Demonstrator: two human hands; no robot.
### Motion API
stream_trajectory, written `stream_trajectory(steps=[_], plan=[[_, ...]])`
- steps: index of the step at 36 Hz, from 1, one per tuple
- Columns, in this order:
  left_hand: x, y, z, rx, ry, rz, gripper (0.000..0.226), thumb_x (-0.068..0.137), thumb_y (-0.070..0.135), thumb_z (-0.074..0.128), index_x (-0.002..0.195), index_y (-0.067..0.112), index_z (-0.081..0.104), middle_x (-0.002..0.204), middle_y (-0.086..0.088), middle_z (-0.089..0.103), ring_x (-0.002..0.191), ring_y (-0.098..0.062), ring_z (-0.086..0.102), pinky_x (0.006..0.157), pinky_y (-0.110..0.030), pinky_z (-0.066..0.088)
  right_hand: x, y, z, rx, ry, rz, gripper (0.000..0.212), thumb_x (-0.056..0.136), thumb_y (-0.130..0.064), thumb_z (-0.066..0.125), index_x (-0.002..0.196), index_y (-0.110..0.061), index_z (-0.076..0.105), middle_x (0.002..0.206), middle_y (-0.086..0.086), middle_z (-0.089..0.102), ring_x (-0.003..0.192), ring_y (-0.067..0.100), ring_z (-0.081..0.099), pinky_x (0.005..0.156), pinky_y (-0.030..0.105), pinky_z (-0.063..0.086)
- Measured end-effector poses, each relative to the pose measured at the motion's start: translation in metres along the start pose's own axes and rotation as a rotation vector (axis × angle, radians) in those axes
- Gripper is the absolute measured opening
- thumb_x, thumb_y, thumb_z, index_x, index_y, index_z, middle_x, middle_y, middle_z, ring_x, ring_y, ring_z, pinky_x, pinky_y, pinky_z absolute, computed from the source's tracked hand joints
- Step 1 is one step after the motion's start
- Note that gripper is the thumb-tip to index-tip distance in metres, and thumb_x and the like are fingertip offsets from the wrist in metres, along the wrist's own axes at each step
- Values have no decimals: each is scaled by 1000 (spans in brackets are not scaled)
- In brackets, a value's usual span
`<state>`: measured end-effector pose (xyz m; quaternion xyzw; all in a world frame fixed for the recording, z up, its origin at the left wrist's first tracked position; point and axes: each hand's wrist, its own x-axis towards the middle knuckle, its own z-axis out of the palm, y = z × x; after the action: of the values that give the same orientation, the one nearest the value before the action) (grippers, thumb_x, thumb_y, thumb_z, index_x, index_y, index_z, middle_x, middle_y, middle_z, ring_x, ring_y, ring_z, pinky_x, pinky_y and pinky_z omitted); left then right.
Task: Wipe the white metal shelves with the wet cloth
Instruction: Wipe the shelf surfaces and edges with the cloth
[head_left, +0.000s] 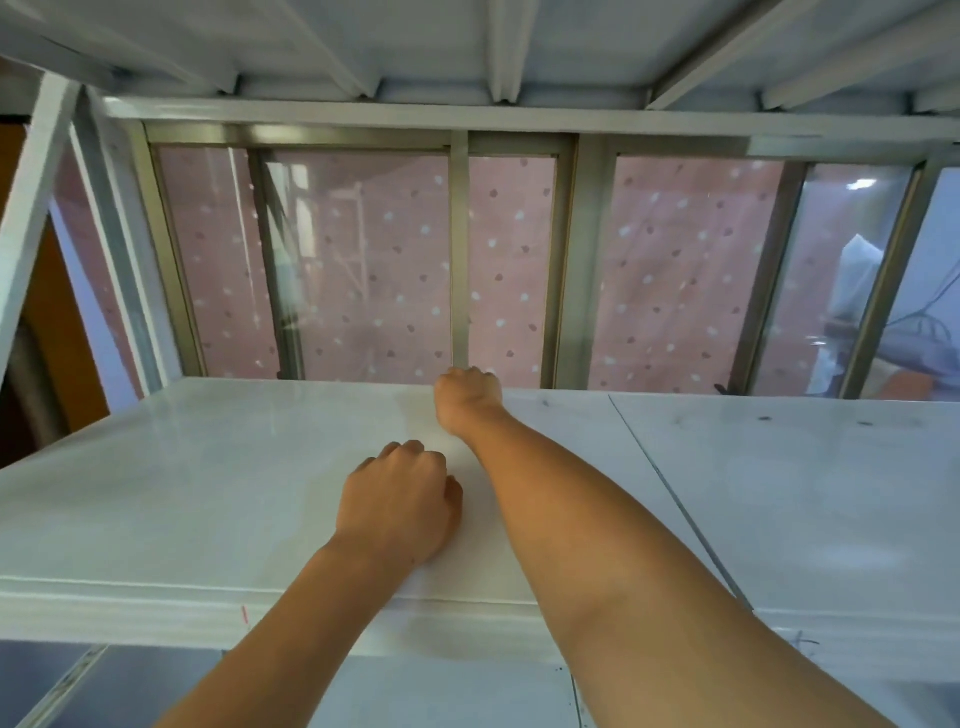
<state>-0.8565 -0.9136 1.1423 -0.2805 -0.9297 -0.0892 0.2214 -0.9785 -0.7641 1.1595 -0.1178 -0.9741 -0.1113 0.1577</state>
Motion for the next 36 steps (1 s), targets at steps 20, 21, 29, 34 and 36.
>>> stream_trajectory(steps=[20,21,29,34,36], plan=[[14,39,2,-54,-153,51,29,98,25,42,108,14,66,107,-6,58,102,-25,56,72,-32,43,-29,59,4,16,-50,70,39,95,-12,55,133,-14,58,129,7,56,119,29,50,98,39,43],[13,43,1,-41,-151,43,27,98,24,42,105,12,65,106,-6,58,101,-25,56,71,-32,42,-30,62,4,18,-55,74,39,95,-11,54,134,-14,58,129,6,55,119,29,50,98,39,44],[11,93,-9,-98,-77,68,19,93,15,45,92,15,64,96,-3,63,77,-20,48,65,-31,40,-46,99,0,51,-45,106,32,94,-6,52,122,-12,66,115,6,62,107,29,59,85,35,49],[14,139,-11,-158,-74,108,14,93,21,49,87,18,61,93,-1,63,74,-17,47,63,-30,38,-50,125,0,46,-44,100,27,94,-5,54,118,-11,66,115,5,65,107,27,63,76,32,44],[14,156,-11,-168,-74,96,14,93,19,51,79,20,53,86,0,59,71,-17,46,62,-29,38,-52,137,1,24,-34,69,27,94,-5,55,118,-11,65,115,6,66,106,27,63,74,33,44]])
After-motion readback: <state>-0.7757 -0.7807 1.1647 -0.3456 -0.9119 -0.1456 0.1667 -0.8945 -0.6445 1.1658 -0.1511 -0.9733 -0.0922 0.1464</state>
